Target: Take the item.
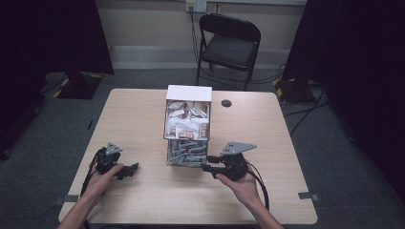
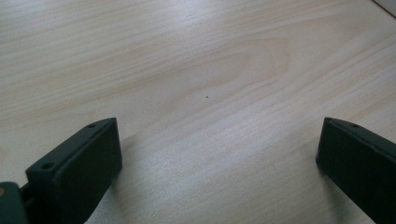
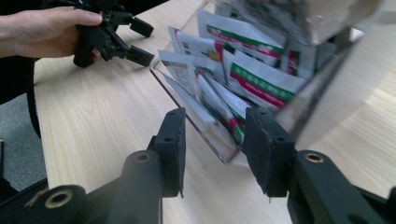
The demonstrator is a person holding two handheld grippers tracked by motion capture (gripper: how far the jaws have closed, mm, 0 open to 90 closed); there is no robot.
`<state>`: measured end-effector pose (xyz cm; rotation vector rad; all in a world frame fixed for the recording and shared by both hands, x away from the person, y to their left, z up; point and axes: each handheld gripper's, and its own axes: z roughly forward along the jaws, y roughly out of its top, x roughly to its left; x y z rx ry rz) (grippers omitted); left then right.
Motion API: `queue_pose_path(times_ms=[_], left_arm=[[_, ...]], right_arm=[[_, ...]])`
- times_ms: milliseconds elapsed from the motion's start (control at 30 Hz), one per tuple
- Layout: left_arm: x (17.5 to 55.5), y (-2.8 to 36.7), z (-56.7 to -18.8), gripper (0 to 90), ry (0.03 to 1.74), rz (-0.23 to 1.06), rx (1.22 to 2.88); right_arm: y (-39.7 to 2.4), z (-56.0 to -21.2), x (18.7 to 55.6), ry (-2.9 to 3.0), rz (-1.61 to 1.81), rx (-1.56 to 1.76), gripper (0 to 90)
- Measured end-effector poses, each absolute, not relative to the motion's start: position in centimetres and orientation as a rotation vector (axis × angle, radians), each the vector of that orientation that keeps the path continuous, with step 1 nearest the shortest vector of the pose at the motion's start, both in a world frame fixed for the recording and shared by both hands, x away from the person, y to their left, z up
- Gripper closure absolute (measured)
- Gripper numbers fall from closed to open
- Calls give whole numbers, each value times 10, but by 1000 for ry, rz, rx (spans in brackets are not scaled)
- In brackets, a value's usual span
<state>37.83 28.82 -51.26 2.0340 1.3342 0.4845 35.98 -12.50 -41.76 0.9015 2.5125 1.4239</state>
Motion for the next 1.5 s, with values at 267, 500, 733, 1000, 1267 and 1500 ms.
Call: queue_pose_path(times_ms=[267, 500, 733, 1000, 1267, 1500], left_arm=[[378, 288, -512, 0, 1334, 482, 2036], [379, 288, -513, 0, 1332, 484, 2035], [379, 288, -513, 0, 1332, 483, 2036], [379, 288, -513, 0, 1332, 483, 2035], [379, 288, -513, 0, 1332, 483, 2035], [379, 288, -513, 0, 1332, 483, 2036]], right_arm=[[-106, -421, 368, 2549, 1432, 864, 622], [-94, -426, 373, 2575, 1418, 836, 653], [-86, -428, 375, 2592, 1424, 807, 716], [-84, -434, 376, 2594, 1415, 801, 757], [-86, -440, 379, 2597, 1409, 830, 815], [-88, -442, 381, 2584, 1392, 842, 824]])
